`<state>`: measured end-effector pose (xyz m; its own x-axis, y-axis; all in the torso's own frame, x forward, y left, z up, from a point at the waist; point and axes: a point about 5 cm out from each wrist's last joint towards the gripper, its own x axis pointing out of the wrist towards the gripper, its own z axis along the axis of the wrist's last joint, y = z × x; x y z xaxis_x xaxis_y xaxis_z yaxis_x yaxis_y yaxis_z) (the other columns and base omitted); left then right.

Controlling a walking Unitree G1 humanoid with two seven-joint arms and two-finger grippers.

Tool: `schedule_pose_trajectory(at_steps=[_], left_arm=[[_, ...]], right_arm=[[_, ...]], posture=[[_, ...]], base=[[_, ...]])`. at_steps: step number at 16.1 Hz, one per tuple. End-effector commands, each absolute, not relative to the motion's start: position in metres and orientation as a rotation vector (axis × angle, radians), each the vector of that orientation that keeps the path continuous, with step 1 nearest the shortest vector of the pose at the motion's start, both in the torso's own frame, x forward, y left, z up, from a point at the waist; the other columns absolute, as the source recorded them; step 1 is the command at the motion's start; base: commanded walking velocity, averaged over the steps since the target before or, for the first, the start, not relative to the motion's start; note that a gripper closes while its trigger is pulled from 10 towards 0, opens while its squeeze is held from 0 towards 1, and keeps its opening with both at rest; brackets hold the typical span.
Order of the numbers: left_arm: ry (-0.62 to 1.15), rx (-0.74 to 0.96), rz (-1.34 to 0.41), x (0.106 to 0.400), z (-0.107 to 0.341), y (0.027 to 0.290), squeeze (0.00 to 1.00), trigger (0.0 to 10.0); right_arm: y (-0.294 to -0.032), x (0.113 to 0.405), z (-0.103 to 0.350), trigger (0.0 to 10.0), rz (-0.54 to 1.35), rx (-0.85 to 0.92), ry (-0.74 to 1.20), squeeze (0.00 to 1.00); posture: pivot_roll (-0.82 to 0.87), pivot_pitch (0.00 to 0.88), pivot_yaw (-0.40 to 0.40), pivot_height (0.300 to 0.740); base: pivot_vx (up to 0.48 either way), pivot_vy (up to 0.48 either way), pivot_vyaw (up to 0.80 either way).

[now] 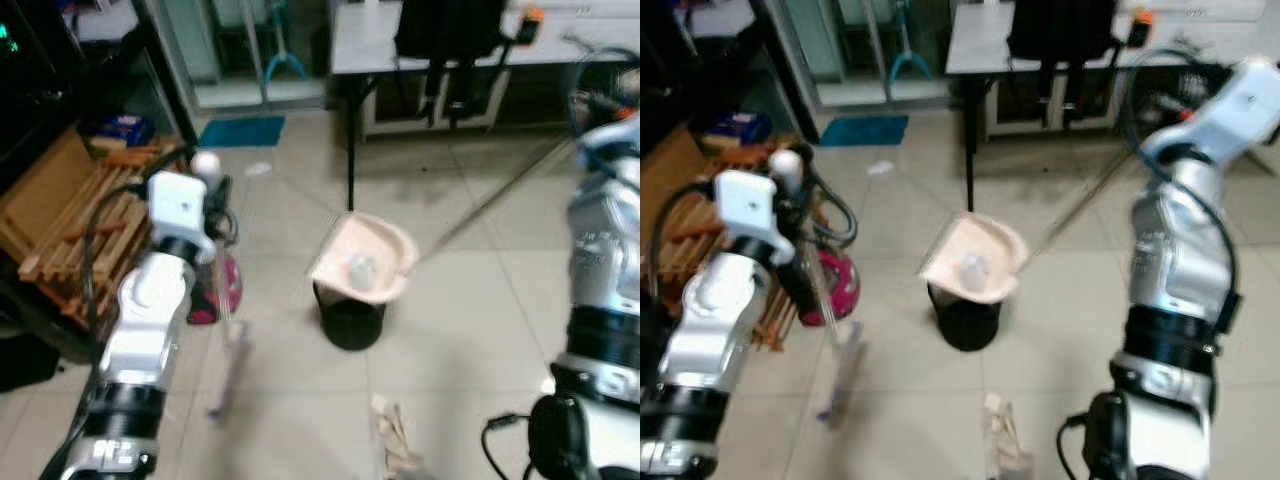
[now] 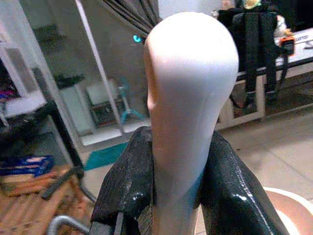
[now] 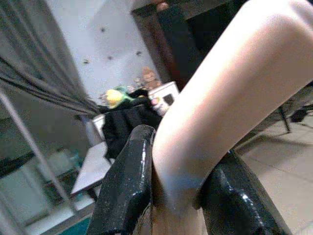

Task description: Sweep floor

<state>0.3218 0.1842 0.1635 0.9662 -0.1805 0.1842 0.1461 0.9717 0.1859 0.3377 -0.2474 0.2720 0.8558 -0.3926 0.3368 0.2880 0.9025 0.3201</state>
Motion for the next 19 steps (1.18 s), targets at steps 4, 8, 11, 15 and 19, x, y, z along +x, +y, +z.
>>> schedule_pose_trajectory(at_steps=[4,8,11,15,19], left_arm=[[-0.227,0.200,-0.155,0.320,0.173,0.189,0.00,10.0],[-0.219,0.198,-0.163,0.319,0.171,0.186,0.00,10.0],[-0.214,0.203,-0.171,0.318,0.170,0.184,0.00,10.0],[-0.213,0.219,-0.179,0.316,0.169,0.184,0.00,10.0],[-0.214,0.227,-0.186,0.315,0.169,0.183,0.00,10.0]], right_arm=[[-0.243,0.342,0.286,10.0,-0.352,0.285,-0.488,0.00],[-0.236,0.350,0.285,10.0,-0.324,0.221,-0.525,0.00],[-0.211,0.359,0.283,10.0,-0.218,0.162,-0.571,0.00],[-0.181,0.368,0.275,10.0,-0.095,0.019,-0.610,0.00],[-0.147,0.371,0.272,10.0,0.037,-0.173,-0.685,0.00]], posture=[[-0.11,0.000,0.069,0.740],[-0.11,0.000,0.068,0.740],[-0.09,0.000,0.063,0.740],[-0.09,0.000,0.059,0.740],[-0.08,0.000,0.053,0.740]], base=[[0.000,0.000,0.00],[0.000,0.000,0.00],[0.000,0.000,0.00],[0.000,0.000,0.00],[0.000,0.000,0.00]])
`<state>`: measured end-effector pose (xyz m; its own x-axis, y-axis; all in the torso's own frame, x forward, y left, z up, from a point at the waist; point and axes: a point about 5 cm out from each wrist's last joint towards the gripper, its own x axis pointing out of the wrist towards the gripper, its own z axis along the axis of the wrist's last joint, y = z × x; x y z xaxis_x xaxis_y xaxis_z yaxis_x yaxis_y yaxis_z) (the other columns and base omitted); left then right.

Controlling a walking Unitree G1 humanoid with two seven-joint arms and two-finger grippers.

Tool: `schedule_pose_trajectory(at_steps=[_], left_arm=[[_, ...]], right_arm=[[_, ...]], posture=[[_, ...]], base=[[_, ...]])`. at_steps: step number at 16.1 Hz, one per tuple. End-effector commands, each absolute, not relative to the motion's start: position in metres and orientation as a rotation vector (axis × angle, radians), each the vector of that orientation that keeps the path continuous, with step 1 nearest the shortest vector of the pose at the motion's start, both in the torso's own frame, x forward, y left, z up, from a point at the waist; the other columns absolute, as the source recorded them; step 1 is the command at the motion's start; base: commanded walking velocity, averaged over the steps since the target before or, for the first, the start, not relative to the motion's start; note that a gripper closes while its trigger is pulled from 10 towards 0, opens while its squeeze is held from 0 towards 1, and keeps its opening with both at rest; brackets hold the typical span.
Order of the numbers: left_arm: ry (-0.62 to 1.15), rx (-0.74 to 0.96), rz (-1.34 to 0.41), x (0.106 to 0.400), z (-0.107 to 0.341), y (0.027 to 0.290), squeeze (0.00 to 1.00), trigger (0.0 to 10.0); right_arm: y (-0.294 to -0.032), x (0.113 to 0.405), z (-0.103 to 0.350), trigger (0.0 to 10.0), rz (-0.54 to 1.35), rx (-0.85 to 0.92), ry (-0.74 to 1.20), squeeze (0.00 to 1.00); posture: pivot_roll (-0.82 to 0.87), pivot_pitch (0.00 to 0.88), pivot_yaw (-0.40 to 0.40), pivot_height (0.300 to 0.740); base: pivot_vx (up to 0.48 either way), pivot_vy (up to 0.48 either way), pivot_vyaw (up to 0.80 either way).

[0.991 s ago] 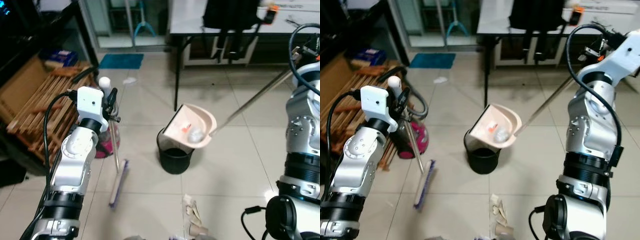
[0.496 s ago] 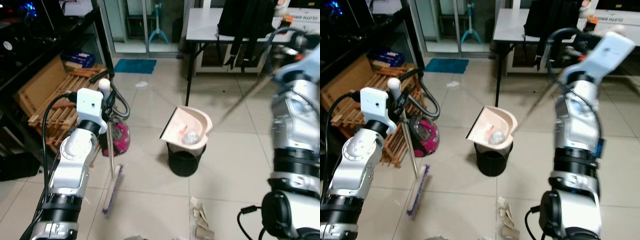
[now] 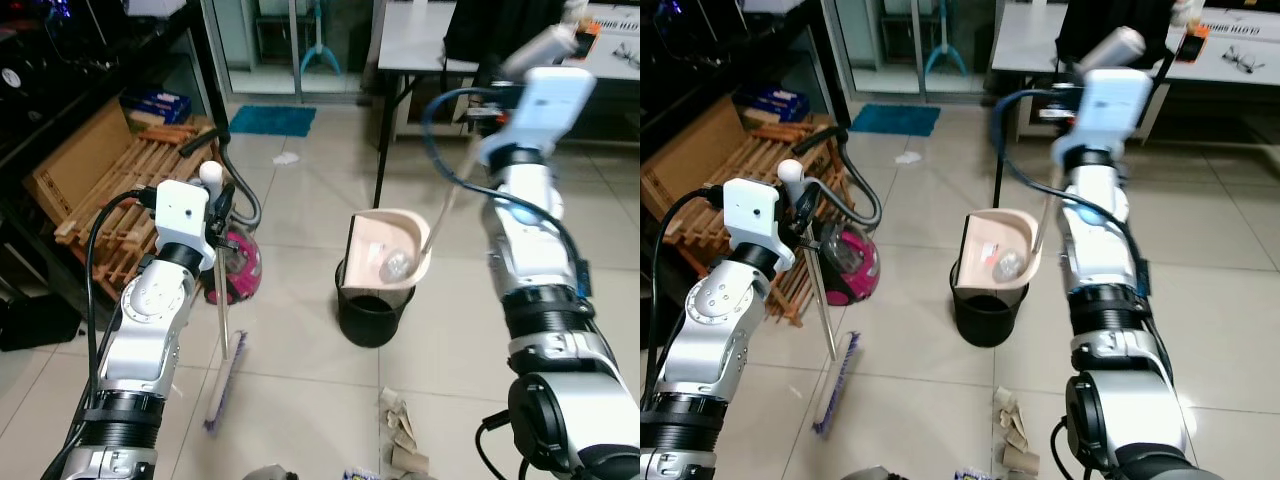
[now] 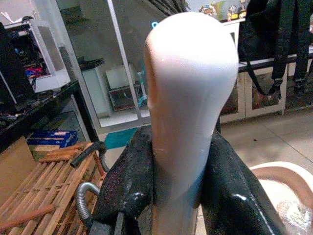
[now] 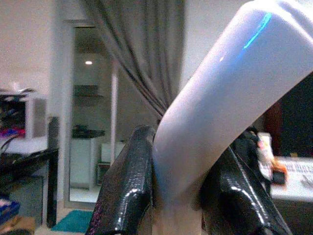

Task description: Sweep floor

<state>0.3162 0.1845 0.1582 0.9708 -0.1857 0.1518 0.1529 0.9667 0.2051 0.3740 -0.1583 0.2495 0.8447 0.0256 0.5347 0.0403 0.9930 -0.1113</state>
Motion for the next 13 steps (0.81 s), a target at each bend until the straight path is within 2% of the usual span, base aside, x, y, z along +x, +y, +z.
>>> schedule_pose_trajectory(at_steps=[1,4,6,13], left_arm=[[-0.213,0.229,-0.188,0.315,0.169,0.183,0.00,10.0],[-0.211,0.239,-0.197,0.315,0.168,0.181,0.00,10.0],[-0.211,0.245,-0.205,0.315,0.167,0.180,0.00,10.0],[-0.209,0.254,-0.228,0.316,0.165,0.176,0.00,10.0]], right_arm=[[-0.144,0.370,0.271,10.0,0.048,-0.199,-0.692,0.00],[-0.133,0.366,0.262,10.0,0.095,-0.248,-0.729,0.00],[-0.114,0.359,0.253,10.0,0.200,-0.344,-0.765,0.00],[-0.088,0.348,0.227,10.0,0.369,-0.495,-0.772,0.00]], posture=[[-0.08,0.000,0.053,0.740],[-0.08,0.000,0.054,0.740],[-0.08,0.000,0.055,0.740],[-0.08,0.000,0.056,0.740]], base=[[0.000,0.000,0.00],[0.000,0.000,0.00],[0.000,0.000,0.00],[0.000,0.000,0.00]])
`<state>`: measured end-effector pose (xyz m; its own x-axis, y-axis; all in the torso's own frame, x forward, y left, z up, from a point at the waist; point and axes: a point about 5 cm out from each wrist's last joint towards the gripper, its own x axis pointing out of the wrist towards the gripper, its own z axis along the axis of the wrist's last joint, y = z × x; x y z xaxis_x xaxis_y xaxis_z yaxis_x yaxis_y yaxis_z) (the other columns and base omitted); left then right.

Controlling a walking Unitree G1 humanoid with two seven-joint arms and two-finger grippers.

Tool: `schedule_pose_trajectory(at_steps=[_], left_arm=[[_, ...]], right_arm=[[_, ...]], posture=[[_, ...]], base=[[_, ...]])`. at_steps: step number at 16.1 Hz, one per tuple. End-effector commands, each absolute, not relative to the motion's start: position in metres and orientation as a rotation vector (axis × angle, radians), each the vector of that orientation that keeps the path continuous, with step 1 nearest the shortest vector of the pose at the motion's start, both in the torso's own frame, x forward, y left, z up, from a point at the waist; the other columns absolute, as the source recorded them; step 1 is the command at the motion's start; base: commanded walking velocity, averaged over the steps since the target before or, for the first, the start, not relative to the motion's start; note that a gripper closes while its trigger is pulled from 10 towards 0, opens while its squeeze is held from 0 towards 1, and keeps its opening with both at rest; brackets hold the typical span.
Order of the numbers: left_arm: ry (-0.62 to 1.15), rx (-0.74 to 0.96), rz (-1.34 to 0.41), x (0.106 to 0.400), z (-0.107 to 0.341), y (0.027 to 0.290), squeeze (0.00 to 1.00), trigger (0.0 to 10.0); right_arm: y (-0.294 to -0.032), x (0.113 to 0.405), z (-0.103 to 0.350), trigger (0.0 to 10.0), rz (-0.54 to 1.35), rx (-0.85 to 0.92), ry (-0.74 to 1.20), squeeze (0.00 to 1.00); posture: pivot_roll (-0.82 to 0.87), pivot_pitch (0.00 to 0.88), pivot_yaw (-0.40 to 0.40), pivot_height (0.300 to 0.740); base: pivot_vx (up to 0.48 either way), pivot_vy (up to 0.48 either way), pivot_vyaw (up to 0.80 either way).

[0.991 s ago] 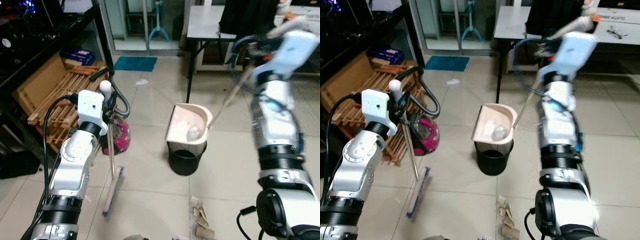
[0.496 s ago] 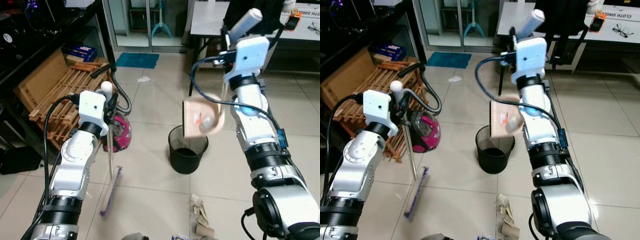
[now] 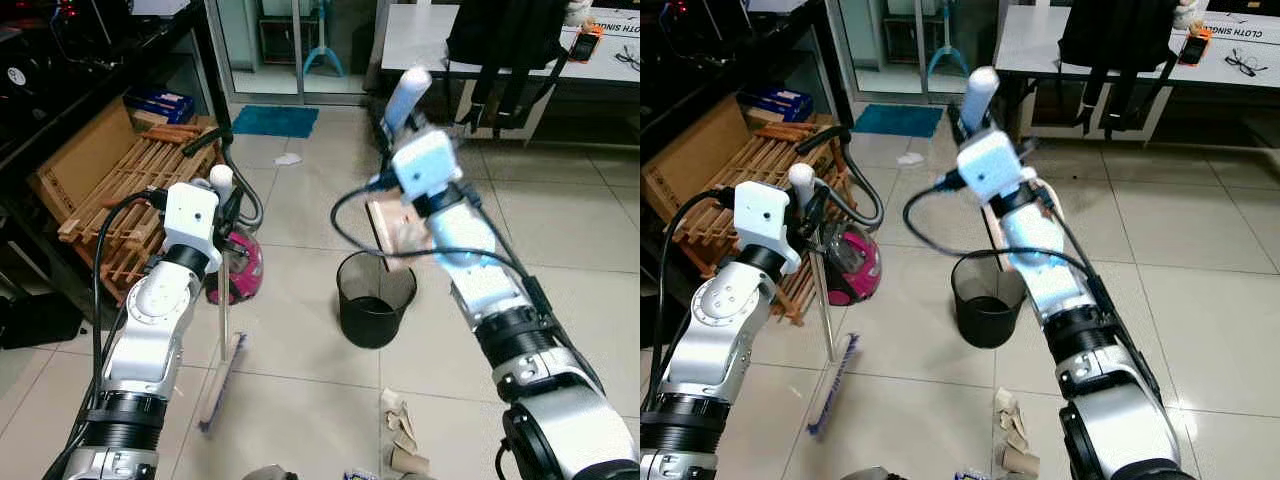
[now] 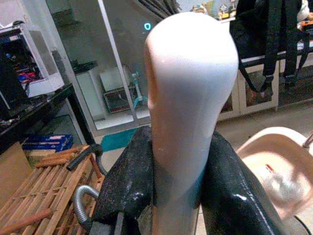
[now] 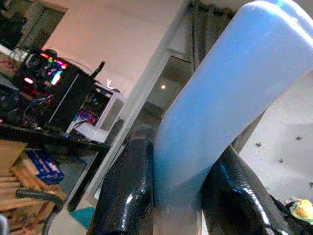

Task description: Sweep floor

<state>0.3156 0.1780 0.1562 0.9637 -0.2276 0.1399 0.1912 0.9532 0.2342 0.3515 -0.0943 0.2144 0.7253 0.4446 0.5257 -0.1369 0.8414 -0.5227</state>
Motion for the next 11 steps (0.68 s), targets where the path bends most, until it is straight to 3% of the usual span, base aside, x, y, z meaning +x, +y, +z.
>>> schedule_pose_trajectory(at_steps=[1,5,9,11], left_arm=[[-0.209,0.255,-0.232,0.316,0.165,0.176,0.00,10.0],[-0.204,0.259,-0.240,0.317,0.164,0.174,0.00,10.0],[-0.154,0.241,-0.250,0.315,0.156,0.175,0.00,10.0],[-0.147,0.227,-0.257,0.313,0.153,0.175,0.00,10.0]], right_arm=[[-0.088,0.347,0.226,10.0,0.376,-0.506,-0.773,0.00],[-0.093,0.348,0.227,10.0,0.354,-0.596,-0.790,0.00],[-0.159,0.355,0.278,10.0,-0.050,-0.469,-0.849,0.00],[-0.192,0.357,0.283,10.0,-0.205,-0.438,-0.765,0.00]], posture=[[-0.09,0.000,0.056,0.740],[-0.09,0.000,0.055,0.740],[-0.10,0.000,0.049,0.740],[-0.10,0.000,0.049,0.740]], base=[[0.000,0.000,0.00],[0.000,0.000,0.00],[0.000,0.000,0.00],[0.000,0.000,0.00]])
